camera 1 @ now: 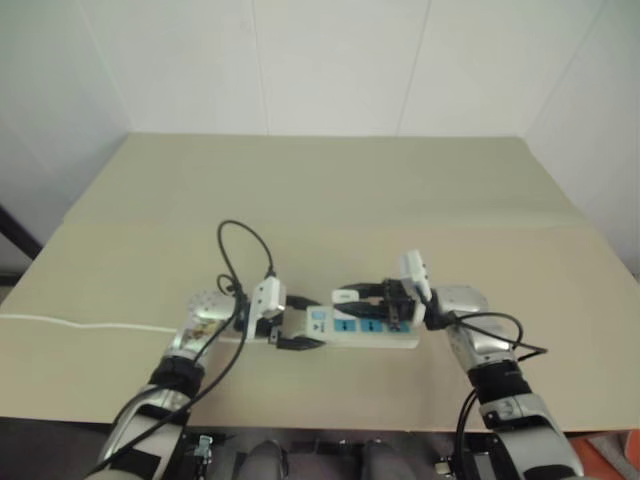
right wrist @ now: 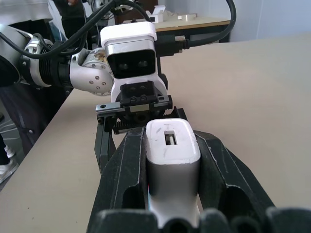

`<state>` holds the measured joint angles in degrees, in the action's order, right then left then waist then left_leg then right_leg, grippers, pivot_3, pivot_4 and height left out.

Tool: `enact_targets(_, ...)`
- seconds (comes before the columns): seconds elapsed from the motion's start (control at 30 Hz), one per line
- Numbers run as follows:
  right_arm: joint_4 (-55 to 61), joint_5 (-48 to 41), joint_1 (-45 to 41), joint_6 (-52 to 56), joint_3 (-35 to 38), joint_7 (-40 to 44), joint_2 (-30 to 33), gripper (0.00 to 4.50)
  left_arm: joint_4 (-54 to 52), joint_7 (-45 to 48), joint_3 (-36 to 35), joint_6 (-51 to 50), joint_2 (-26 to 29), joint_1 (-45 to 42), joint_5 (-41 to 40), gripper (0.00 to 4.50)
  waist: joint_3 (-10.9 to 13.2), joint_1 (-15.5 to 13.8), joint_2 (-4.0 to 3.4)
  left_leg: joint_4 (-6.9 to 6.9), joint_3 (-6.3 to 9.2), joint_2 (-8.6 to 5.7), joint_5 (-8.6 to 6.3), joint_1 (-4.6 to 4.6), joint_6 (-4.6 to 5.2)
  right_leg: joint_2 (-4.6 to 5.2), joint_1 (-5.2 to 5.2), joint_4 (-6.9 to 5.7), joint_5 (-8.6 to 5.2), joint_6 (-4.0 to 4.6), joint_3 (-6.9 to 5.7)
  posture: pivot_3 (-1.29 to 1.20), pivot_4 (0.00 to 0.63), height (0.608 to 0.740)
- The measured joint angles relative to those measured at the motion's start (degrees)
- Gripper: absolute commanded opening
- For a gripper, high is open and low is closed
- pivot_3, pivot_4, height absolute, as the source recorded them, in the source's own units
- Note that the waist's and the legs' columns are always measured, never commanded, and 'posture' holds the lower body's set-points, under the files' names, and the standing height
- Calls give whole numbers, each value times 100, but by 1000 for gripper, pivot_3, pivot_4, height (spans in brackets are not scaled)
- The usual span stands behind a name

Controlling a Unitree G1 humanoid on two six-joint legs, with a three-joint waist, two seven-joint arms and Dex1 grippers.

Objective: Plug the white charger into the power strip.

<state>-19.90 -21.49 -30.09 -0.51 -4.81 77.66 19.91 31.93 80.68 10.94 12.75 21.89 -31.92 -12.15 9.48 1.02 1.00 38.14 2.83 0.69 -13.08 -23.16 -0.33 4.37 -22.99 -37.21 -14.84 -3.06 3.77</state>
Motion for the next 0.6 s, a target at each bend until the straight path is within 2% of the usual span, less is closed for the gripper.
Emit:
enact_targets(0.3,-251,65,-15,-422,-94,104,2,1127,-1,-2,12,-20,-1,0,1,3257,0,-1,0,0,0,0,0,8,0,0,9,1,0,0,0,0,150,740)
enact_targets(0.6,-518,65,-117,-387,-232,163,4,1127,5,-9,23,-55,10,11,55,3257,0,6,0,-16,-1,2,-1,81,0,-2,82,14,-1,0,0,0,150,740)
